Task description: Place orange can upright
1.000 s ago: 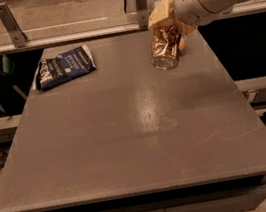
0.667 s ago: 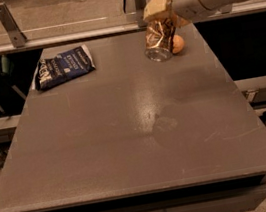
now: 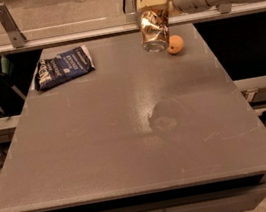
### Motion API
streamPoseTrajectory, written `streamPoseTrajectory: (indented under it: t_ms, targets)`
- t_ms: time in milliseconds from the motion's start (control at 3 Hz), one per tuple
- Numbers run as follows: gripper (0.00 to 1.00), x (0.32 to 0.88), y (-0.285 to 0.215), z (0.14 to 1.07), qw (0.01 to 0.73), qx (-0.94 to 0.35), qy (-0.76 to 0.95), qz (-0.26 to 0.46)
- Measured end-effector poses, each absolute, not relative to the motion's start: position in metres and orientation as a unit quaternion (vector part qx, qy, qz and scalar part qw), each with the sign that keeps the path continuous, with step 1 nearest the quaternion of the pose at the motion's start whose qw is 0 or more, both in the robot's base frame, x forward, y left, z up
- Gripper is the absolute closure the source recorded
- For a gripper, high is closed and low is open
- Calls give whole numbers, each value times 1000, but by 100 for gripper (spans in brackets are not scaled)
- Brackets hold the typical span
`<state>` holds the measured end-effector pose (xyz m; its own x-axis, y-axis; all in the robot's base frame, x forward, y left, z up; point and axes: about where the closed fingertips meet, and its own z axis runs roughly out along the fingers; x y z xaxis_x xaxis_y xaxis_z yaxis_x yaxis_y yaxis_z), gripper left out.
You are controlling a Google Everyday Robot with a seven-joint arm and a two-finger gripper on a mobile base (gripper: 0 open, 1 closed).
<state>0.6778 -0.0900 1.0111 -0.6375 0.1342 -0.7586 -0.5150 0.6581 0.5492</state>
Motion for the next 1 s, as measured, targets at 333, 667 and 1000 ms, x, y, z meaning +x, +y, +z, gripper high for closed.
streamPoseTrajectory:
  t_ms: [333,667,1000]
  targets:
    - [100,678,-84,1014,426,-160,803,385]
    - [100,673,-74,1010,407,-153,794,426]
    - [100,653,-65,994,400,-146,763,486]
